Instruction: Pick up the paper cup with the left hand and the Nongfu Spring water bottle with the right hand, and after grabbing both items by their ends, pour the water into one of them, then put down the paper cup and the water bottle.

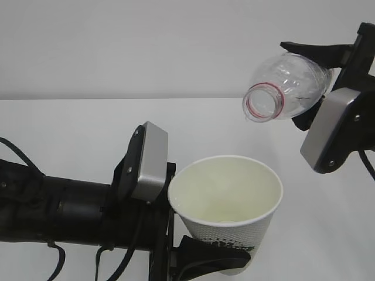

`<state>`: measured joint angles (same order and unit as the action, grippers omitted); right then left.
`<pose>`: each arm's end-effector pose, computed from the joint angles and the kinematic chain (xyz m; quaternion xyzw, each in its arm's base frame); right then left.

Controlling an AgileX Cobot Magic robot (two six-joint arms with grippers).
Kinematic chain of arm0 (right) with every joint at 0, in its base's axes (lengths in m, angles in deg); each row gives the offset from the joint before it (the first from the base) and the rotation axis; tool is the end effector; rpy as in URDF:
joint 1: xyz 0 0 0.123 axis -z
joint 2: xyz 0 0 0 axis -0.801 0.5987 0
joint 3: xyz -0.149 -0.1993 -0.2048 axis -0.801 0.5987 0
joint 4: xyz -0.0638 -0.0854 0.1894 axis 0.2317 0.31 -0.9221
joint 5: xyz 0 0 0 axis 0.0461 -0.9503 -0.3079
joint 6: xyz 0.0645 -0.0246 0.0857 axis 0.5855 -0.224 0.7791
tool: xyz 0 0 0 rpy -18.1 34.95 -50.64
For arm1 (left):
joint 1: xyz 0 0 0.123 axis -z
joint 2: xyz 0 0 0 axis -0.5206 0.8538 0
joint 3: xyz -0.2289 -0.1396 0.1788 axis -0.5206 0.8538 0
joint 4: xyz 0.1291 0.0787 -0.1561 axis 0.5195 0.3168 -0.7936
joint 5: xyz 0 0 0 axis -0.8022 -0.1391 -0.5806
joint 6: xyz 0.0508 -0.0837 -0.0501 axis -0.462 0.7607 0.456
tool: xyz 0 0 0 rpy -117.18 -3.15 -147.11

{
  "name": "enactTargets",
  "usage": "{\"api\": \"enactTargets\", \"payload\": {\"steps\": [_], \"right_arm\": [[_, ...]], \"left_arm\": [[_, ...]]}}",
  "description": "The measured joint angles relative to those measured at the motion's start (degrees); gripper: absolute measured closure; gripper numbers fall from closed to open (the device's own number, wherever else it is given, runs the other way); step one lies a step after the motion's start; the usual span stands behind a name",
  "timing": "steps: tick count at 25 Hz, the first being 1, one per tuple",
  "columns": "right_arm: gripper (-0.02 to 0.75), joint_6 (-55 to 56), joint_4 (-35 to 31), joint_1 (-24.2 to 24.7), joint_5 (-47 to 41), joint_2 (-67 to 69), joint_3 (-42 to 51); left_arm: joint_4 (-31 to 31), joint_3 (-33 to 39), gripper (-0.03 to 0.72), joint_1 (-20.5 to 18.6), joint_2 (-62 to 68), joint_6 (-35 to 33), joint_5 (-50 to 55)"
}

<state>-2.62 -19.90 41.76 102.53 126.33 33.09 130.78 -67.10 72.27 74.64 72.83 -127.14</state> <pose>0.2335 0.0961 0.3078 -0.5884 0.3746 -0.2488 0.6720 0.1765 -0.2581 0.2288 0.5433 0.5662 -0.4388 0.4378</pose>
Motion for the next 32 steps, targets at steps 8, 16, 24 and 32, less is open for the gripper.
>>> {"api": "enactTargets", "payload": {"steps": [8,16,24,32], "right_arm": [[0.279,-1.7,0.0,0.0,0.0,0.0,0.0],[0.279,-4.0,0.0,0.0,0.2,0.0,0.0],[0.279,-6.0,-0.1,0.0,2.9,0.0,0.0],[0.279,-8.4,-0.4,0.0,3.2,0.0,0.0]], "left_arm": [[1.8,0.0,0.19,0.0,0.0,0.0,0.0],[1.9,0.0,0.19,0.0,0.0,0.0,0.0],[1.2,0.0,0.19,0.0,0.0,0.0,0.0],[0.6,0.0,0.19,0.0,0.0,0.0,0.0]]}}
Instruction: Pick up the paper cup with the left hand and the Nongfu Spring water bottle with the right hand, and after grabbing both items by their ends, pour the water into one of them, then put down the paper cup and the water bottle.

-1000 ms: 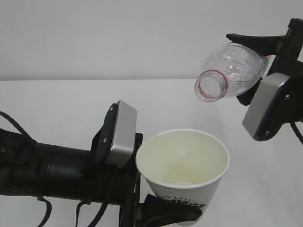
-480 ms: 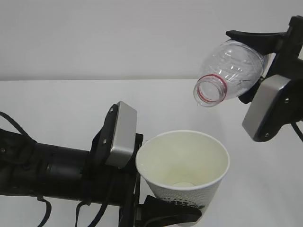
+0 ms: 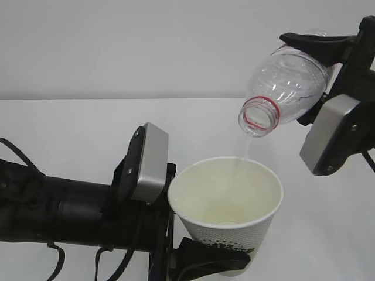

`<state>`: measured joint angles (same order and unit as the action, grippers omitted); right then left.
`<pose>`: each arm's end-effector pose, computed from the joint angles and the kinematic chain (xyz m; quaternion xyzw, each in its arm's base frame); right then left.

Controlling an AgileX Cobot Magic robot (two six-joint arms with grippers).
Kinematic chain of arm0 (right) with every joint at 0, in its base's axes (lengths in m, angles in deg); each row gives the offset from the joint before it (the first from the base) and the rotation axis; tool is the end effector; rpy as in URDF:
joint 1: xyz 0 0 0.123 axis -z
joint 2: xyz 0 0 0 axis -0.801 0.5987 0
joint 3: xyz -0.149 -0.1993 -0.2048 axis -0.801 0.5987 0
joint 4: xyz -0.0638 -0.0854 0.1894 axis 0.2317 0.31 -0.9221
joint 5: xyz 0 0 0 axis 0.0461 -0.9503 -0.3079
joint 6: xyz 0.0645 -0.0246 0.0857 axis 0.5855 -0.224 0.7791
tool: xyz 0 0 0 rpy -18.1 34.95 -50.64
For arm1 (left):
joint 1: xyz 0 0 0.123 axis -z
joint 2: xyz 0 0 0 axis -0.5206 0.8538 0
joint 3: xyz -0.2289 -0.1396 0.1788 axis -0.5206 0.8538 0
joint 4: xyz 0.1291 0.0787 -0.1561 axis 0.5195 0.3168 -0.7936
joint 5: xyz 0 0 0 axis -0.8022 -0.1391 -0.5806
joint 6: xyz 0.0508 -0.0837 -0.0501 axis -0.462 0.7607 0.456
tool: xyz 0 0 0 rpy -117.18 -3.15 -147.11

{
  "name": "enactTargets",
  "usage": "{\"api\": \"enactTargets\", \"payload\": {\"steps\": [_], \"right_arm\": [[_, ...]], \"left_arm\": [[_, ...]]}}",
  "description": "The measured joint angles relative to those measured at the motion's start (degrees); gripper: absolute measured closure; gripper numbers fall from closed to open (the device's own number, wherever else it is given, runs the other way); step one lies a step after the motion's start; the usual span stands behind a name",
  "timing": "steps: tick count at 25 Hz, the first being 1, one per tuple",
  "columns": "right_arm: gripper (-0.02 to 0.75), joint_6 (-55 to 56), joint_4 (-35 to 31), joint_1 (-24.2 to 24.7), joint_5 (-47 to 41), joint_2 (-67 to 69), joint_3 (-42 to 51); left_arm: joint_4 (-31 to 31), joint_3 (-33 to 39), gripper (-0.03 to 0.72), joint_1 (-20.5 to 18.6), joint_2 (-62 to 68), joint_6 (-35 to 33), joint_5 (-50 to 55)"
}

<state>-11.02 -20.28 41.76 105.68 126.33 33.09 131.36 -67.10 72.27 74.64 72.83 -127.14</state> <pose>0.2322 0.0972 0.3137 -0.5993 0.3176 -0.2988 0.6713 0.1757 -0.2580 0.2284 0.5473 0.5640 -0.4387 0.4358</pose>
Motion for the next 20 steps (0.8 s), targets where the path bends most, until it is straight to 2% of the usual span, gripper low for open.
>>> {"api": "enactTargets", "payload": {"steps": [20], "right_arm": [[0.279,-0.2,0.0,0.0,1.7,0.0,0.0]], "left_arm": [[-1.1,0.0,0.19,0.0,0.0,0.0,0.0]]}}
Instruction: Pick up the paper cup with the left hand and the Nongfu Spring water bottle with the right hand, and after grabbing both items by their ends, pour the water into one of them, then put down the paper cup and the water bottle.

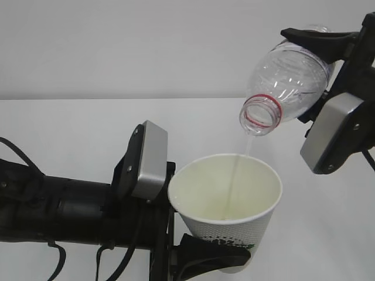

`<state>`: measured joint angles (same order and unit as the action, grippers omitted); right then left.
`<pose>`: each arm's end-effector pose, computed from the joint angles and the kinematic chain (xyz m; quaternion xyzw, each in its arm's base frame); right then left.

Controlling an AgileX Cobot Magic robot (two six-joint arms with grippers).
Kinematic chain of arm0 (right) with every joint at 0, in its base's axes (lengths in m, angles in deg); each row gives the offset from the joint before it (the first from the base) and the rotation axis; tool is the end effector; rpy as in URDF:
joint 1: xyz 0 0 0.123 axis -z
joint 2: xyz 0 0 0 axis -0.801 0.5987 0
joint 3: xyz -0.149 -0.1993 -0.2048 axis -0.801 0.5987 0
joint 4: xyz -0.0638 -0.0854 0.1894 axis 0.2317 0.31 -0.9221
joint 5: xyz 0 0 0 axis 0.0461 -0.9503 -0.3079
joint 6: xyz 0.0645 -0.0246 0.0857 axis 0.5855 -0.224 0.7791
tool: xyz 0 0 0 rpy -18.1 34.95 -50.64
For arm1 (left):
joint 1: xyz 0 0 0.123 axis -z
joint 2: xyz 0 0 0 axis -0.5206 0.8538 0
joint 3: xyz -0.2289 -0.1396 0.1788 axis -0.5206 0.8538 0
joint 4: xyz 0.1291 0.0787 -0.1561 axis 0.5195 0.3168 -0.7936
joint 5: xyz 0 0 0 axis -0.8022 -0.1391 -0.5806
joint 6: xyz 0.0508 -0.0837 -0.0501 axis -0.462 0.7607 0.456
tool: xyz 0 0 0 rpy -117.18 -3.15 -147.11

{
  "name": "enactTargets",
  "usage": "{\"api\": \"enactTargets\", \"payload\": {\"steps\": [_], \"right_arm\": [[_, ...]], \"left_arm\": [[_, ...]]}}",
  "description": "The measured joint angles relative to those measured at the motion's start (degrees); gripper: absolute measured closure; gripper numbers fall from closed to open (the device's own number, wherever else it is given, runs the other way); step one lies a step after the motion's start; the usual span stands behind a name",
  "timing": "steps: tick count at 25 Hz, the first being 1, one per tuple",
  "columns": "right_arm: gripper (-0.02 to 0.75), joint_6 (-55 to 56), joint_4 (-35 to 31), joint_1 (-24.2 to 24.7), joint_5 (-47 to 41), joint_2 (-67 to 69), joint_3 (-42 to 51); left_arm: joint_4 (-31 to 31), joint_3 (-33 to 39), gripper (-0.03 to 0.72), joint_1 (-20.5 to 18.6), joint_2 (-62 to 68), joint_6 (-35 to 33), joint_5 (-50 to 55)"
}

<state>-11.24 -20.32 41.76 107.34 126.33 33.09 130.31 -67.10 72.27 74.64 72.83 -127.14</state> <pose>0.2313 0.0979 0.3166 -0.5927 0.3086 -0.3006 0.6805 0.1772 -0.2582 0.2291 0.5400 0.5681 -0.4389 0.4395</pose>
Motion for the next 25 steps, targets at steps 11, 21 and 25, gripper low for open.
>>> {"api": "enactTargets", "payload": {"steps": [11,21,25], "right_arm": [[0.28,0.0,0.0,0.0,1.3,0.0,0.0],[0.28,0.0,0.0,0.0,1.6,0.0,0.0],[0.28,0.0,0.0,0.0,1.6,0.0,0.0]], "left_arm": [[-0.1,0.0,0.19,0.0,0.0,0.0,0.0],[-0.1,0.0,0.19,0.0,0.0,0.0,0.9],[-0.1,0.0,0.19,0.0,0.0,0.0,0.9]]}}
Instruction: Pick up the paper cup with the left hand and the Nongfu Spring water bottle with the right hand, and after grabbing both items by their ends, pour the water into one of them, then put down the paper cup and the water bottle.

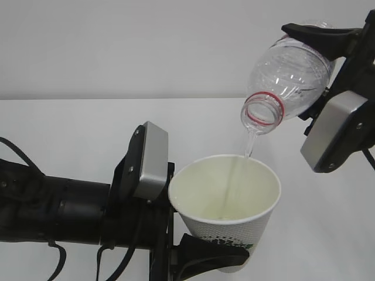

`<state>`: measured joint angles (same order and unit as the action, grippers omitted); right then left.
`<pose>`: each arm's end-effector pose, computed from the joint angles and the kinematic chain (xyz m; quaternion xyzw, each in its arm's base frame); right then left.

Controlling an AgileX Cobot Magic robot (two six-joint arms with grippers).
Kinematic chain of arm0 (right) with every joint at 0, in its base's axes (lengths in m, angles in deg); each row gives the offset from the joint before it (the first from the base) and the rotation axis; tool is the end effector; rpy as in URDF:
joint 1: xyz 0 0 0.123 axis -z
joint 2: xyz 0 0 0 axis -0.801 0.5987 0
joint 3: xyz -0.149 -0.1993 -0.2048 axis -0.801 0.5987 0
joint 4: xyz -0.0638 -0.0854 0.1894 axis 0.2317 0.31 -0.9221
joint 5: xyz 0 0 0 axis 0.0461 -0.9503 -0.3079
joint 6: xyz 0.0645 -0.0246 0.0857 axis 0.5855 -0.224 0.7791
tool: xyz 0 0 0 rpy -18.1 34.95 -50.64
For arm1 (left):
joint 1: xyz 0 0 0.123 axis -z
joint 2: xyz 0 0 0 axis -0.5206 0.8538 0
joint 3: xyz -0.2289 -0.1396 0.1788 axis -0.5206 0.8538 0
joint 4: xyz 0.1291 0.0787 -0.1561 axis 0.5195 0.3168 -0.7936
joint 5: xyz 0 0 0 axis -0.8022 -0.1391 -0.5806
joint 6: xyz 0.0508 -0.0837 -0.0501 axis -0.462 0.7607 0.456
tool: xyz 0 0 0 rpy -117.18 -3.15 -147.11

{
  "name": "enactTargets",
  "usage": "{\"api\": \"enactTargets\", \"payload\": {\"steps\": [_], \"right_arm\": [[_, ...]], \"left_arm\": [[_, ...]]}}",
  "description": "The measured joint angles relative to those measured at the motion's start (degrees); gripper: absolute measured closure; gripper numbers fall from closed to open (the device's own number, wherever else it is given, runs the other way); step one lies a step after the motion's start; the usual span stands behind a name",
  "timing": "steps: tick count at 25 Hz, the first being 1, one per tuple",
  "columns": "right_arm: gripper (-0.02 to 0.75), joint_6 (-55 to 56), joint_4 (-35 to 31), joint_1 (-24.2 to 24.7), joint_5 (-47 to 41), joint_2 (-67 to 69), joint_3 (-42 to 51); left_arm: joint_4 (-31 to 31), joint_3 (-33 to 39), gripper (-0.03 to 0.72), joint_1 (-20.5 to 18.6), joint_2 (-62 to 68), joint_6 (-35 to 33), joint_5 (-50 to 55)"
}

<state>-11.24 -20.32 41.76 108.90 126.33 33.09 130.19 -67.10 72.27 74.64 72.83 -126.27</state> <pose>0.2303 0.0986 0.3194 -0.5860 0.3009 -0.3009 0.6896 0.1781 -0.2578 0.2277 0.5406 0.5730 -0.4332 0.4379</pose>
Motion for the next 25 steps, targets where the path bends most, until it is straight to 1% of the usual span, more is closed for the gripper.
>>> {"api": "enactTargets", "payload": {"steps": [25], "right_arm": [[0.28,0.0,0.0,0.0,0.1,0.0,0.0]], "left_arm": [[0.0,0.0,0.19,0.0,0.0,0.0,0.0]]}}
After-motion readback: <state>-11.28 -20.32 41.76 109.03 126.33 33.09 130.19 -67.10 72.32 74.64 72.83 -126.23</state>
